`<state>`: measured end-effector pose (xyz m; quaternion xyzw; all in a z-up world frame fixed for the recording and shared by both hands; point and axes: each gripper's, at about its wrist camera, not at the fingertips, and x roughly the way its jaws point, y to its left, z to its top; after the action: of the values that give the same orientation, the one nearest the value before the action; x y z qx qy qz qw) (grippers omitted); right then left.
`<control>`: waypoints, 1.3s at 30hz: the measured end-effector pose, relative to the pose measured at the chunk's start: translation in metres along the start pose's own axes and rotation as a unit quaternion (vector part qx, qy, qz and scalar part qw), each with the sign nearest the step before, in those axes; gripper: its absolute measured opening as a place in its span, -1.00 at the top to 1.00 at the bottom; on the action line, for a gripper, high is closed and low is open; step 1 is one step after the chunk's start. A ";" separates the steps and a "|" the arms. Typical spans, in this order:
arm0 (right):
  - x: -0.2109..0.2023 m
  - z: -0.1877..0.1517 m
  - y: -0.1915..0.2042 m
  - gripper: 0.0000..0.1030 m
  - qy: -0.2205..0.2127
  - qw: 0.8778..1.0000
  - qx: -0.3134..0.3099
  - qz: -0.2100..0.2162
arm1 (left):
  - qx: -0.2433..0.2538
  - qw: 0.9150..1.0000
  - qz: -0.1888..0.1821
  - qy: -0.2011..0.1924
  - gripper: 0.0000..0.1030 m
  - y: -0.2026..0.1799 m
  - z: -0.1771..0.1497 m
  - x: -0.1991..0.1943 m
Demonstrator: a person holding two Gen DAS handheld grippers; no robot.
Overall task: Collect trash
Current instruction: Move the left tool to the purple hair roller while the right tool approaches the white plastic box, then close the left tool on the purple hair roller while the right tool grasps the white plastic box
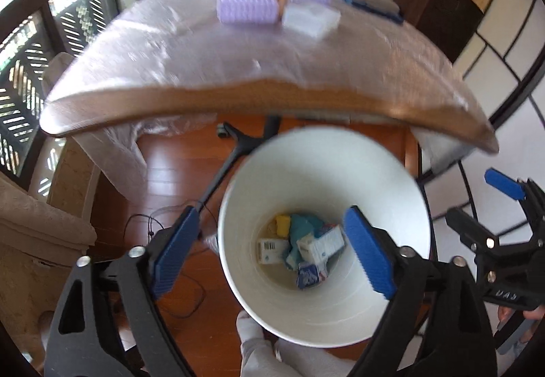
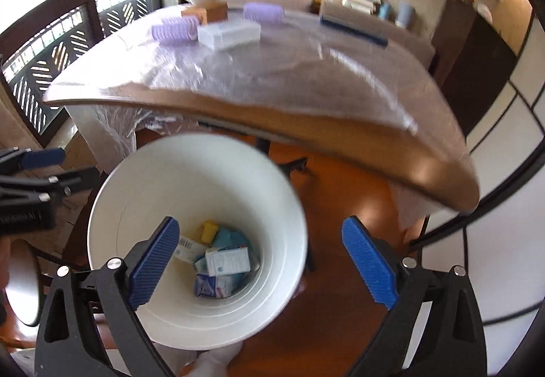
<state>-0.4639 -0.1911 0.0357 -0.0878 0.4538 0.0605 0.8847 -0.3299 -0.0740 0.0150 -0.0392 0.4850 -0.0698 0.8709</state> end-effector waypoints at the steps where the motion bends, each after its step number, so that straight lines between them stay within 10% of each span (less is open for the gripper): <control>1: -0.004 0.004 -0.002 -0.90 -0.009 1.000 -0.002 0.003 | -0.007 1.000 0.007 -0.013 -0.89 0.002 0.005 -0.006; 17: -0.006 0.102 -0.027 -0.91 -0.088 0.991 -0.035 0.090 | -0.028 0.996 0.038 -0.081 -0.92 0.020 0.090 -0.005; 39: 0.128 0.197 0.007 -0.91 -0.008 0.976 -0.153 0.157 | -0.003 0.999 0.016 -0.031 -0.92 0.032 0.173 0.097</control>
<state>-0.2350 -0.1394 0.0435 -0.1493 0.4399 0.2676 0.8441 -0.1296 -0.0580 0.0202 -0.0360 0.4588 -0.0531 0.8862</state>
